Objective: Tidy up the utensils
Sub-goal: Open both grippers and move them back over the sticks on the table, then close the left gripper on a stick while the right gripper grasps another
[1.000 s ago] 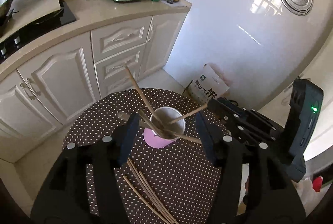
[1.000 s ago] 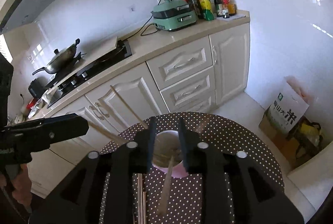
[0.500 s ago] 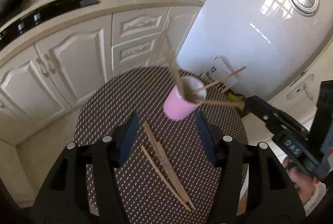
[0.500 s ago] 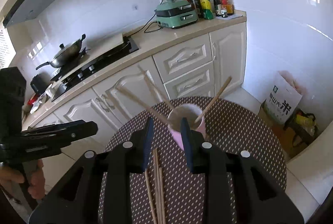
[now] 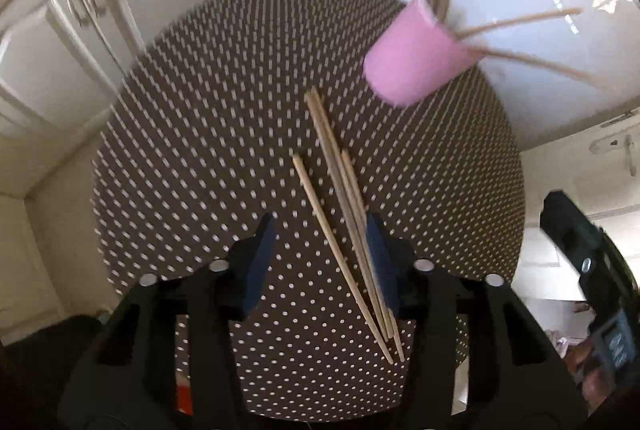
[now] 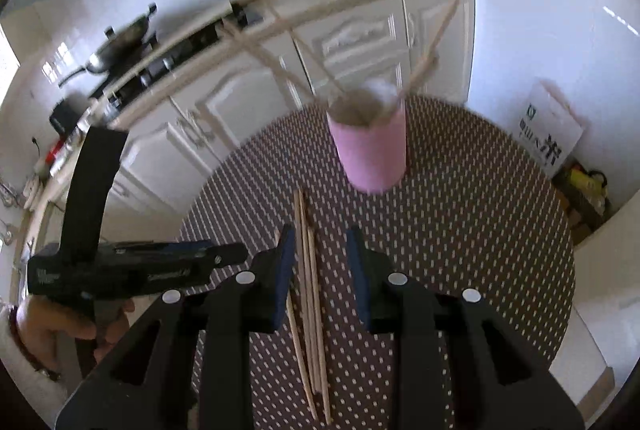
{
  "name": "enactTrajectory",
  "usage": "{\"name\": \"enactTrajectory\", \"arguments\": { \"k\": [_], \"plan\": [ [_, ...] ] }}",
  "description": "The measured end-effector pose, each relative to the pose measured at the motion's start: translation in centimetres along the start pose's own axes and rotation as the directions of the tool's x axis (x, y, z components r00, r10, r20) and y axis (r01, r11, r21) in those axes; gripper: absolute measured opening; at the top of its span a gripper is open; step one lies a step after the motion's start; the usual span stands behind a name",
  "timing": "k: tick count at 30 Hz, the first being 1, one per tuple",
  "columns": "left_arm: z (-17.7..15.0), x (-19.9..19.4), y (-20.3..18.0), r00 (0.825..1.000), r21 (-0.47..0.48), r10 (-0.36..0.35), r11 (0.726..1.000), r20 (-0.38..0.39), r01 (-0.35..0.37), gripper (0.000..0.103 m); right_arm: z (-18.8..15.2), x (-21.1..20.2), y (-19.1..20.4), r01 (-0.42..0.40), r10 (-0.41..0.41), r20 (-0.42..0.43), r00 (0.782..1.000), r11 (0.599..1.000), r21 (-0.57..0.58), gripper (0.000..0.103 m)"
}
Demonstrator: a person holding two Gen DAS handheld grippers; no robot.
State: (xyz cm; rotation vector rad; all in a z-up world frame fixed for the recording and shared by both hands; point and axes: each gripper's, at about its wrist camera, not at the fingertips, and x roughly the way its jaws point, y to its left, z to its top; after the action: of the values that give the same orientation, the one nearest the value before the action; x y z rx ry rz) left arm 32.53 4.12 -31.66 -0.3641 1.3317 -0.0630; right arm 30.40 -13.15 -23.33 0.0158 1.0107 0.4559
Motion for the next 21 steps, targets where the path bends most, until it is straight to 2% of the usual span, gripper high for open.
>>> {"name": "enactTrajectory", "arguments": {
  "k": [4,8,12,16,17,19,21],
  "plan": [
    [0.3,3.1,-0.4,0.998,0.003,0.009,1.000,-0.065,-0.008,0.036,-1.0,2.0,-1.2,0.004,-0.002,-0.082,0.997,1.000,0.021,0.025],
    [0.7,5.8,-0.3,0.993,-0.024,0.038,0.999,-0.109,-0.041,0.035,-1.7,3.9,-2.3,-0.001,0.006,-0.170,0.985,1.000,0.030,0.025],
    [1.2,7.4,-0.7,0.988,-0.018,0.085,0.996,-0.125,-0.088,0.035,-1.8,5.6,-3.0,-0.035,0.047,-0.230,0.972,0.998,0.055,0.025],
    [1.8,8.3,-2.5,0.985,0.040,0.135,0.991,-0.111,-0.132,0.034,-0.9,7.2,-3.1,-0.065,0.082,-0.278,0.957,0.996,0.067,0.025],
    [1.9,8.4,-2.9,0.984,0.057,0.144,0.989,-0.105,-0.138,0.032,-0.7,7.7,-3.0,-0.074,0.090,-0.289,0.953,0.995,0.064,0.025],
    [1.9,8.7,-3.7,0.980,0.113,0.185,0.978,-0.077,-0.176,0.022,-0.2,8.6,-2.7,-0.084,0.097,-0.311,0.945,0.995,0.056,0.025],
    [1.6,8.8,-4.2,0.978,0.127,0.199,0.974,-0.062,-0.190,0.015,0.2,9.6,-2.4,-0.097,0.107,-0.333,0.937,0.994,0.049,0.025]
  ]
}}
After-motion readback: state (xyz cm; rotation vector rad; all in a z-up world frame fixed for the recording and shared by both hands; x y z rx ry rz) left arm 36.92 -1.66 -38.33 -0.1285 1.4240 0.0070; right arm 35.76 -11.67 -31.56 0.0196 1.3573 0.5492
